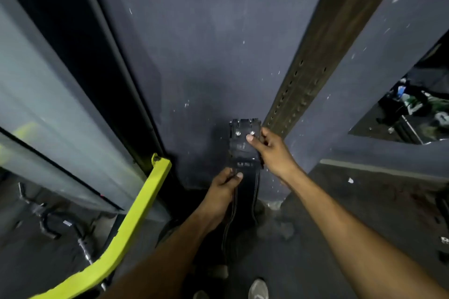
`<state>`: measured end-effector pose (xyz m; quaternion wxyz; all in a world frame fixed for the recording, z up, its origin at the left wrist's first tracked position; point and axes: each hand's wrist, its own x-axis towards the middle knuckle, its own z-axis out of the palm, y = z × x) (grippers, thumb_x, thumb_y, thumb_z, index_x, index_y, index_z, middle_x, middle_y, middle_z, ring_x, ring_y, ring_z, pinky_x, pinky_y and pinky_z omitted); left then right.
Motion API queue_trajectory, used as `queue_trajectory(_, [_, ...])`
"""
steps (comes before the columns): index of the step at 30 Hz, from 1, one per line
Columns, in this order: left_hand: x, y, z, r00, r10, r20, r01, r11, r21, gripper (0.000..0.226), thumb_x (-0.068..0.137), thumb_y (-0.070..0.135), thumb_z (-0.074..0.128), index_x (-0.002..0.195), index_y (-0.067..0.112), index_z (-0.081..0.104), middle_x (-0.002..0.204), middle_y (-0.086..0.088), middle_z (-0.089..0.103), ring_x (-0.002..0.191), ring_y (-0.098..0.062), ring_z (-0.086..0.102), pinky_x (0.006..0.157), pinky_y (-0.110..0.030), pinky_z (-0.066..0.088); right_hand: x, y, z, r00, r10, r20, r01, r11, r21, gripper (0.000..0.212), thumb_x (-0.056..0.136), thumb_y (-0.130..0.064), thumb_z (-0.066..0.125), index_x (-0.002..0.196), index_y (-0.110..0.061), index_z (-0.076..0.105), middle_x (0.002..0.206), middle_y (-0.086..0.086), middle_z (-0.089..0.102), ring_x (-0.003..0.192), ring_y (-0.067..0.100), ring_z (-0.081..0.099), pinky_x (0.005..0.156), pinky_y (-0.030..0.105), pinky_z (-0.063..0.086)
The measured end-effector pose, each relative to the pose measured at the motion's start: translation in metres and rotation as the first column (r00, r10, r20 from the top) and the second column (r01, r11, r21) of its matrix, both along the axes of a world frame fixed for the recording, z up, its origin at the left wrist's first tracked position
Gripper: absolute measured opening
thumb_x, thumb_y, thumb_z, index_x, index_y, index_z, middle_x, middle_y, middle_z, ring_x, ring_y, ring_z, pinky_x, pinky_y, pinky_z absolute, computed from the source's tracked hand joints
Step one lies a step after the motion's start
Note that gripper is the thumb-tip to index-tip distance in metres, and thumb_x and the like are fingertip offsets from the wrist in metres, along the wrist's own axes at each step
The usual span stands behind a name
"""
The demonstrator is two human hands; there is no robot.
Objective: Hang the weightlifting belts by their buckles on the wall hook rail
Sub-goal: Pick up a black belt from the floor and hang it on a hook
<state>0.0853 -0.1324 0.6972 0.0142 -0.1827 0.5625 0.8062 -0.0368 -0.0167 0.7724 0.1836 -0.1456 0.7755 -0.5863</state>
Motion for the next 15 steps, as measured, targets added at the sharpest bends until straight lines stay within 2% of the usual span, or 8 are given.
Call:
queue_trajectory(2, [-0.004,-0.012,0.031,0.999,0.048,0.009,-0.049,0.999,0.013,0.016,0.087,0.018,0.062,0.086,0.026,0.077,0.096,0.001,0.077,0.096,-0.02,0.069,0.078,-0.026,0.052,0.002,-0.001,0.03,0.995,0.04,-0.096,-0.04,0.999,0.003,0.025,0.103,-0.021,0.064,0.122,-0.005,0.064,0.118,0.01,0.075,0.112,0.024,0.071,0.104,0.045,0.054])
queue_trajectory(3, [-0.008,-0.017,0.046,0.997,0.08,-0.006,-0.08,0.996,0.035,0.017,0.083,0.016,0.06,0.085,0.024,0.075,0.095,-0.002,0.076,0.094,-0.021,0.069,0.077,-0.028,0.052,0.002,0.0,0.043,0.988,0.045,-0.144,-0.045,0.999,0.003,0.026,0.103,-0.02,0.064,0.124,-0.006,0.064,0.12,0.008,0.075,0.115,0.024,0.071,0.106,0.045,0.054])
queue_trajectory(5, [-0.017,-0.025,0.083,0.986,0.147,-0.078,-0.14,0.987,0.08,0.017,0.085,0.023,0.055,0.095,0.02,0.069,0.101,-0.004,0.075,0.093,-0.02,0.07,0.076,-0.031,0.052,0.001,0.001,0.069,0.971,0.046,-0.236,-0.052,0.998,-0.02,0.026,0.103,-0.019,0.065,0.127,-0.007,0.063,0.122,0.007,0.075,0.117,0.025,0.07,0.108,0.049,0.052])
queue_trajectory(7, [-0.03,-0.03,0.123,0.975,0.171,-0.144,-0.156,0.982,0.108,0.024,0.099,0.037,0.05,0.104,0.024,0.069,0.109,0.001,0.077,0.101,-0.018,0.071,0.078,-0.033,0.052,-0.002,0.002,0.093,0.961,0.027,-0.276,-0.051,0.995,-0.081,0.028,0.102,-0.017,0.066,0.129,-0.01,0.063,0.124,0.007,0.075,0.119,0.026,0.07,0.109,0.054,0.052])
queue_trajectory(9, [-0.041,-0.034,0.165,0.97,0.122,-0.209,-0.113,0.992,0.054,0.04,0.104,0.048,0.044,0.114,0.021,0.072,0.119,-0.003,0.077,0.11,-0.02,0.072,0.082,-0.032,0.058,-0.003,0.002,0.115,0.949,0.025,-0.313,-0.064,0.991,-0.115,0.035,0.099,-0.024,0.069,0.133,-0.016,0.063,0.125,0.004,0.076,0.12,0.023,0.071,0.109,0.054,0.052])
queue_trajectory(12, [-0.054,-0.033,0.219,0.939,0.059,-0.338,-0.093,0.992,-0.084,0.044,0.106,0.043,0.047,0.121,0.012,0.073,0.119,-0.015,0.076,0.111,-0.03,0.073,0.093,-0.041,0.06,-0.003,0.002,0.143,0.92,0.072,-0.385,-0.12,0.987,-0.102,0.043,0.093,-0.038,0.07,0.134,-0.028,0.062,0.125,-0.001,0.076,0.119,0.019,0.072,0.107,0.051,0.054])
queue_trajectory(13, [-0.058,-0.034,0.235,0.925,0.054,-0.376,-0.104,0.988,-0.115,0.041,0.106,0.04,0.049,0.117,0.01,0.074,0.113,-0.016,0.078,0.105,-0.032,0.075,0.091,-0.043,0.061,-0.003,0.002,0.152,0.907,0.095,-0.41,-0.14,0.987,-0.081,0.04,0.093,-0.04,0.07,0.132,-0.034,0.061,0.123,-0.004,0.077,0.117,0.017,0.073,0.105,0.048,0.056])
queue_trajectory(15, [-0.065,-0.035,0.261,0.895,0.095,-0.435,-0.18,0.971,-0.159,0.03,0.105,0.034,0.053,0.099,0.014,0.074,0.092,-0.007,0.08,0.083,-0.023,0.076,0.079,-0.038,0.061,-0.003,0.002,0.167,0.886,0.109,-0.451,-0.153,0.986,-0.061,0.034,0.093,-0.042,0.069,0.125,-0.041,0.059,0.12,-0.008,0.077,0.113,0.012,0.073,0.1,0.042,0.059])
